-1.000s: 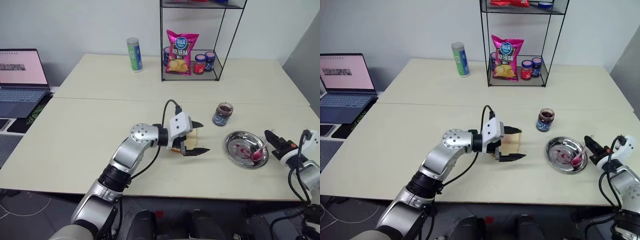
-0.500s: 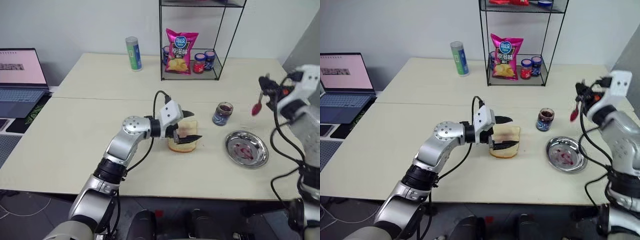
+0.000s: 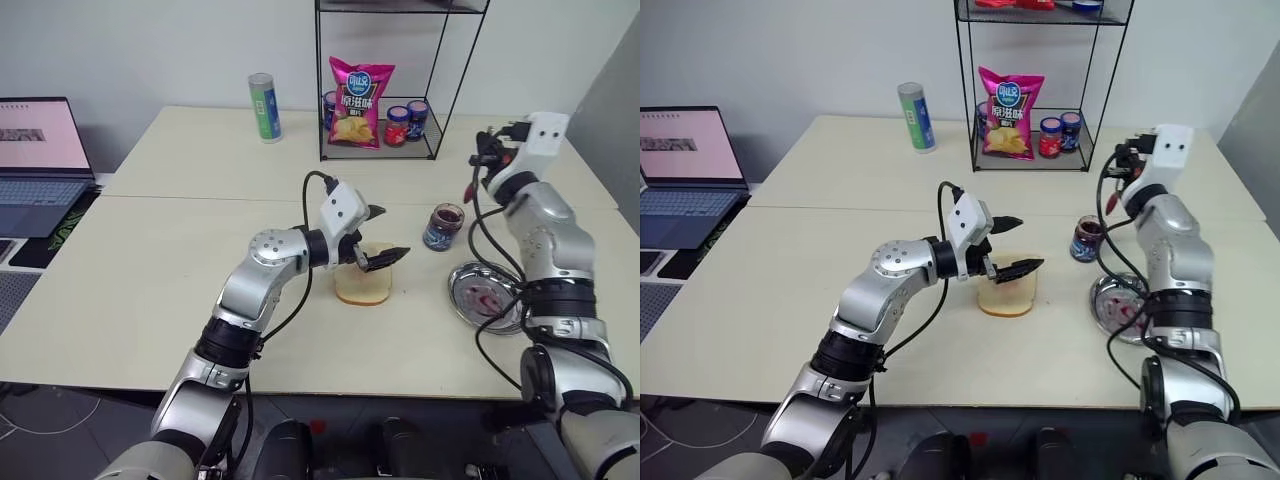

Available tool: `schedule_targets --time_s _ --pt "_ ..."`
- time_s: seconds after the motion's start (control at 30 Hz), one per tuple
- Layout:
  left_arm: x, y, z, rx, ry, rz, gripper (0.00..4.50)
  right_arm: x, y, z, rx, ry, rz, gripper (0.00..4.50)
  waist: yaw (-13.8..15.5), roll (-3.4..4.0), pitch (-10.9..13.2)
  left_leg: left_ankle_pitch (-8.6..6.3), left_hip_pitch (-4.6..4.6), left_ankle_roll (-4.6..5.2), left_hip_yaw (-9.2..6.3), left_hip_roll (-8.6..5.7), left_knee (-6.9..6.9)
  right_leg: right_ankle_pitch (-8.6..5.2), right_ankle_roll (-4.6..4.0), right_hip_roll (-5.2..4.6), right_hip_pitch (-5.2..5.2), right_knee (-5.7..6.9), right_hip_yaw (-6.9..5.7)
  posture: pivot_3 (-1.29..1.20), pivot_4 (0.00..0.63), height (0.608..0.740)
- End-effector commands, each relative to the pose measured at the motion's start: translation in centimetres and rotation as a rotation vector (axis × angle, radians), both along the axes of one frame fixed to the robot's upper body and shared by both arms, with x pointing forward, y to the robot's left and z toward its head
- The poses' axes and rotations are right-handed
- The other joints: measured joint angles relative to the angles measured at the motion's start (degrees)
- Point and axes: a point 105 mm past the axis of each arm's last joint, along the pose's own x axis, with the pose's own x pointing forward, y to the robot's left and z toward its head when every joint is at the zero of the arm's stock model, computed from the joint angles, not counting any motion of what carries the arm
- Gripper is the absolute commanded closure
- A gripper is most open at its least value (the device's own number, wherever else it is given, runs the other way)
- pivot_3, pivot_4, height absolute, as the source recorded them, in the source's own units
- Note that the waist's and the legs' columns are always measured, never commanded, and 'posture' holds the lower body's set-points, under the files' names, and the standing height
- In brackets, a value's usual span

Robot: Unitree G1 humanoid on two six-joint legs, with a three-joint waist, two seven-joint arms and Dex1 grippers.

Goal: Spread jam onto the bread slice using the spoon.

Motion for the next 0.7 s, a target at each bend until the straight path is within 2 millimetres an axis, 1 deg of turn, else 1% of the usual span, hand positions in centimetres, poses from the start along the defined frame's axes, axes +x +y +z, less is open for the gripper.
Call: schedule_targets --time_s 0.03,0.13,0.23,0.37,0.5,0.67,0.7 --pt "-0.5 0.3 1.2 -0.020 -0.039 0.012 0.00 0.1 0.9 1.1 0.016 -0.057 0.019 4.49 -0.01 0.00 0.00 0.00 0.00 0.00 -0.01 0.00 0.00 0.00 -0.01 0.00 0.00 0.02 0.01 0.00 0.150 0.740" --pt "-0.6 0.7 1.2 -0.013 -0.039 0.025 0.00 0.1 1.7 0.9 0.018 -0.060 0.037 4.49 -0.01 0.01 0.01 0.02 0.00 -0.03 -0.01 0.02 -0.01 0.01 -0.02 0.00 -0.01 0.03 0.01 0.00 0.150 0.740" --pt "-0.6 0.9 1.2 -0.008 -0.039 0.031 0.00 0.0 1.9 0.8 0.002 -0.063 0.041 4.49 -0.01 0.02 0.01 0.02 0.00 -0.04 0.00 0.02 -0.01 0.01 -0.02 -0.02 -0.01 0.03 0.00 0.00 0.150 0.740" --pt "-0.7 1.0 1.2 -0.002 -0.038 0.033 0.00 -0.1 1.5 0.3 -0.019 -0.053 0.023 4.49 -0.02 0.01 0.01 0.02 0.00 -0.04 0.01 0.00 0.00 0.01 -0.02 -0.06 -0.01 0.03 -0.01 0.00 0.150 0.740" --pt "-0.7 1.2 1.1 0.004 -0.035 0.040 0.00 -0.5 1.6 0.1 -0.085 -0.068 0.018 4.49 -0.02 0.02 0.01 0.02 0.00 -0.04 0.00 0.01 0.00 0.01 -0.02 -0.06 -0.01 0.04 0.00 0.00 0.150 0.740" --pt "-0.9 1.1 1.1 0.007 -0.032 0.032 0.00 -0.8 1.5 -0.2 -0.124 -0.073 0.007 4.49 -0.01 0.02 0.01 0.03 0.00 -0.05 0.00 0.01 -0.01 0.01 -0.02 -0.06 -0.01 0.04 -0.01 0.00 0.150 0.740" --pt "-0.9 1.1 1.1 0.008 -0.032 0.032 0.00 -0.9 1.5 -0.5 -0.142 -0.069 0.006 4.49 -0.01 0.02 0.01 0.03 0.00 -0.05 0.00 0.01 0.00 0.01 -0.02 -0.06 -0.01 0.04 -0.02 0.00 0.150 0.740"
